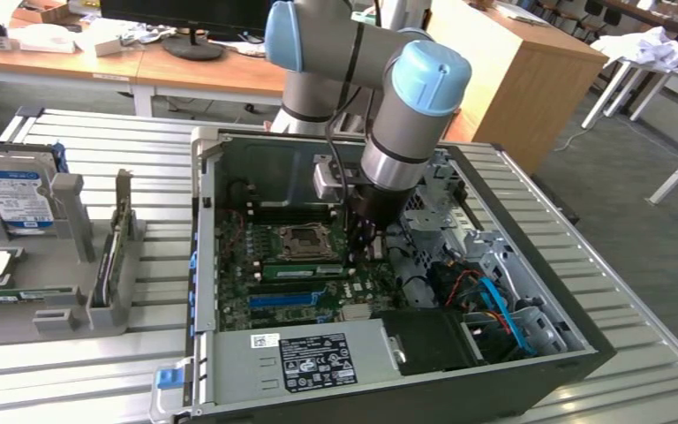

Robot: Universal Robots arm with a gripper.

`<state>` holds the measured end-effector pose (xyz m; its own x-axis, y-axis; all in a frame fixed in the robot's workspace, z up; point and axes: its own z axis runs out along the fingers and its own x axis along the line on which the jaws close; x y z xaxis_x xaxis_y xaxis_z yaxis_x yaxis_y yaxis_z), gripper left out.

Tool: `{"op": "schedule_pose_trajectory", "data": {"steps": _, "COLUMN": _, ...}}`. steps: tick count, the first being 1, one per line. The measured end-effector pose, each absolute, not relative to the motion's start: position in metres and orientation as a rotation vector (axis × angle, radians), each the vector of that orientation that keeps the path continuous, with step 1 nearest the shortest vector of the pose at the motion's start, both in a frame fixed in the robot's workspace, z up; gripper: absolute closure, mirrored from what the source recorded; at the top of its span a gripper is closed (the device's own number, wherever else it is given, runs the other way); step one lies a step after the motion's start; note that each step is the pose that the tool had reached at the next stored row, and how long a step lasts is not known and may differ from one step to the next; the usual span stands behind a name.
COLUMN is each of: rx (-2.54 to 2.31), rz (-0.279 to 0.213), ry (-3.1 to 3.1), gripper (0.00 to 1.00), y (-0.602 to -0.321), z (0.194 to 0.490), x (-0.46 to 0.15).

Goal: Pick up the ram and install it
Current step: 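Press down the ram until it locks into place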

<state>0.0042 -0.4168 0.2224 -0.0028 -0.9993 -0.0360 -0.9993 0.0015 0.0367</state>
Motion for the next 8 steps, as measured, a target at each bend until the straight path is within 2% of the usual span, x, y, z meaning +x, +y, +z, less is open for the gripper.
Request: {"op": "schedule_pose_trajectory", "data": {"steps": 8, "rx": 2.218, "rz": -0.081, "ry": -2.223, "gripper": 0.89, "y": -0.4167, "z": 0.2222, "x": 0.0042}}
